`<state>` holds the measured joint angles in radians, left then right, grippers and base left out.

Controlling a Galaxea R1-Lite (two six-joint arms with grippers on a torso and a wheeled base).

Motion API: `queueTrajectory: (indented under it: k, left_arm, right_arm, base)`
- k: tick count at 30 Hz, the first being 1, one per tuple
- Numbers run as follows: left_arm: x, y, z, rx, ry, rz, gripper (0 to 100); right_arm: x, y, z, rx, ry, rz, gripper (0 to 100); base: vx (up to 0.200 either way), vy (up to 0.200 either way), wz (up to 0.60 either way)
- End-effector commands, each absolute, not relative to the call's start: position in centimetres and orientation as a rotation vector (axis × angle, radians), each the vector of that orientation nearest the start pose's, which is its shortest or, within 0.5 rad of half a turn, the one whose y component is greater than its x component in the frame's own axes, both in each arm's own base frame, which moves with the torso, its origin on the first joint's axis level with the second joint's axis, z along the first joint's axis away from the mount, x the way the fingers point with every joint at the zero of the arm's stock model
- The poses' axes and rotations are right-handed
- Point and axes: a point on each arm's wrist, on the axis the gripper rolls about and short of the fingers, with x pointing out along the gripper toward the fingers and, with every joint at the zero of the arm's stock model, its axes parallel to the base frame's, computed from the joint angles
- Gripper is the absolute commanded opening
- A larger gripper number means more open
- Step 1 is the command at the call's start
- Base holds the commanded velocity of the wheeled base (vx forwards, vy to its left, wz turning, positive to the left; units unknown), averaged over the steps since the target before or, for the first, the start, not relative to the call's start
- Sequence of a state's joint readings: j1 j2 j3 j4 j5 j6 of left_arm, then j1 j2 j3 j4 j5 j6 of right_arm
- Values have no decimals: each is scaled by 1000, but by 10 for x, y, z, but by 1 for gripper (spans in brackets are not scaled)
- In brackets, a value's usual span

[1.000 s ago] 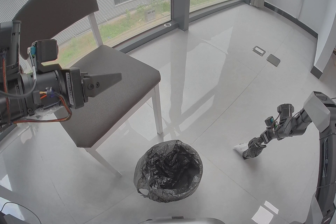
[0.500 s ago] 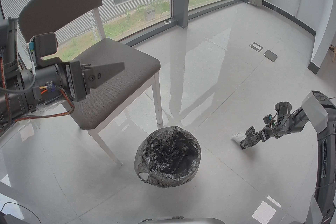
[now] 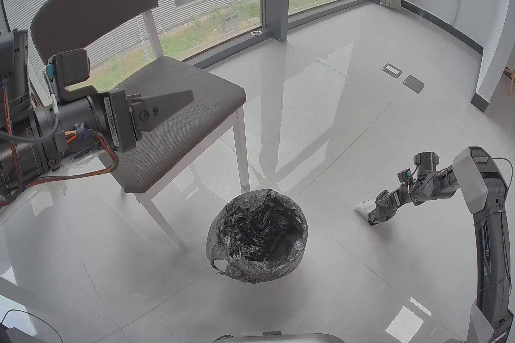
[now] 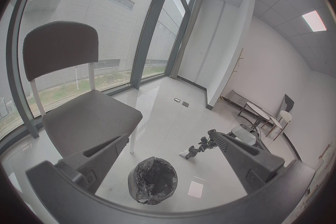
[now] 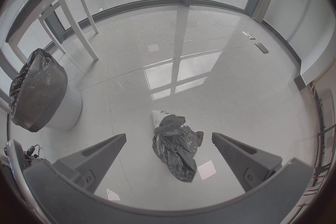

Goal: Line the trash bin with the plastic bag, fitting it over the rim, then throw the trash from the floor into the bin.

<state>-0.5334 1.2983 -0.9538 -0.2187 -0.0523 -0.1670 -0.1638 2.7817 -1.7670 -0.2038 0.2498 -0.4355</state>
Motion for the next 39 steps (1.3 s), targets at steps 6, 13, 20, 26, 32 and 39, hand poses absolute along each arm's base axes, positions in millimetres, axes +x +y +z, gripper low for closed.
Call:
queueTrajectory:
  k: [6,13,20,26,32,39]
  left_arm:
    - [183,-109,289,-137,151,-572,100]
    - [183,-109,289,-137,153,-571,100]
    - [185,-108,283,-132,175,-562,100]
    - [184,-104,280,-156,183,-543,100]
    - [184,-103,282,-172,163,-543,100]
    - [184,-105,281,-171,165,-549,100]
  right_arm:
    - [510,-75,-103,-233,790,262,100]
    - [511,-75,-104,-229,805,265,100]
    - [510,-76,-104,-223,881,247,0]
    - [506,-79,-104,-239,934,243,0]
    - [501,-78,-77,-247,922,244,0]
    - [484,-71,0,-264,846,246,0]
  base:
    - [0,0,0]
    - [0,0,0]
    - [0,0,0]
    - [0,0,0]
    - [0,0,0]
    - [0,0,0]
